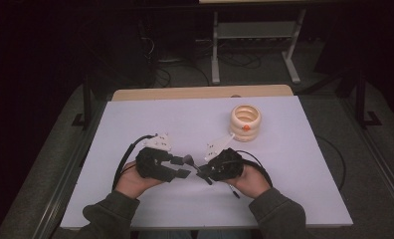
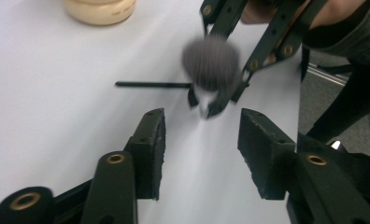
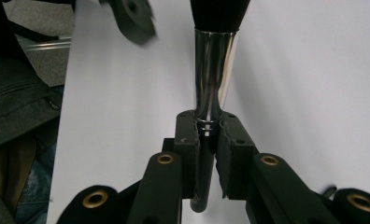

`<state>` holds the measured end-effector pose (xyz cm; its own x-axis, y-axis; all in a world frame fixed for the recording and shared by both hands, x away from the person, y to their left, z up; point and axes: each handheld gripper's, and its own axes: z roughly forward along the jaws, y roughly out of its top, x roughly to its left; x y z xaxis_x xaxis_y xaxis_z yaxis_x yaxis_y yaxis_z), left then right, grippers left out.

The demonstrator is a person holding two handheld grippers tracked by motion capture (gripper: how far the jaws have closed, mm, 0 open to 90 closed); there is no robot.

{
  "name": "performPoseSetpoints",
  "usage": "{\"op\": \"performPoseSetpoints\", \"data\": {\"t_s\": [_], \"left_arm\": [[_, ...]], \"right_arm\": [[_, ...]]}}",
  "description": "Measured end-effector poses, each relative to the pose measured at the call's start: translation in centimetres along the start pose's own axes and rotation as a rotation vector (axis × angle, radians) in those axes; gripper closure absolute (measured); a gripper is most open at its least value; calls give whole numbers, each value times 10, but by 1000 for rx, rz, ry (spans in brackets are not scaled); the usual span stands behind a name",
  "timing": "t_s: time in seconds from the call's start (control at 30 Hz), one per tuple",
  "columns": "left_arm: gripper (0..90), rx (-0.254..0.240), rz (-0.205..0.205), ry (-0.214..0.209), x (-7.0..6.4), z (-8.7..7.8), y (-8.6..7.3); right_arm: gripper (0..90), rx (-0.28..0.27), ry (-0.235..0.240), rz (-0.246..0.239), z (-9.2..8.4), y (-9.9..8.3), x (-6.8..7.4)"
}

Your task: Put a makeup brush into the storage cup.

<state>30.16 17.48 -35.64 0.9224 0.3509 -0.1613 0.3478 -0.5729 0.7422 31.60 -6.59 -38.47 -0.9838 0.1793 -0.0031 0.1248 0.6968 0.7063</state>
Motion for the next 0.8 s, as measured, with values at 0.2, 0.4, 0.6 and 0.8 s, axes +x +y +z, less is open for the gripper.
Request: {"op": "performPoseSetpoints", "data": {"t_s": [0.2, 0.4, 0.6, 0.8], "left_arm": [[458, -25, -36, 29, 2, -6, -14], [438, -46, -56, 54, 1, -10, -28], [417, -64, -80, 71, 4, -14, -40], [402, -57, -87, 86, 6, -15, -49]], "right_arm": [[785, -2, -3, 79, -9, -12, -10], [785, -59, -18, 162, -26, -21, -20], [785, -70, -41, 221, -41, -26, -31], [785, -87, -77, 258, -57, -25, -41]]}}
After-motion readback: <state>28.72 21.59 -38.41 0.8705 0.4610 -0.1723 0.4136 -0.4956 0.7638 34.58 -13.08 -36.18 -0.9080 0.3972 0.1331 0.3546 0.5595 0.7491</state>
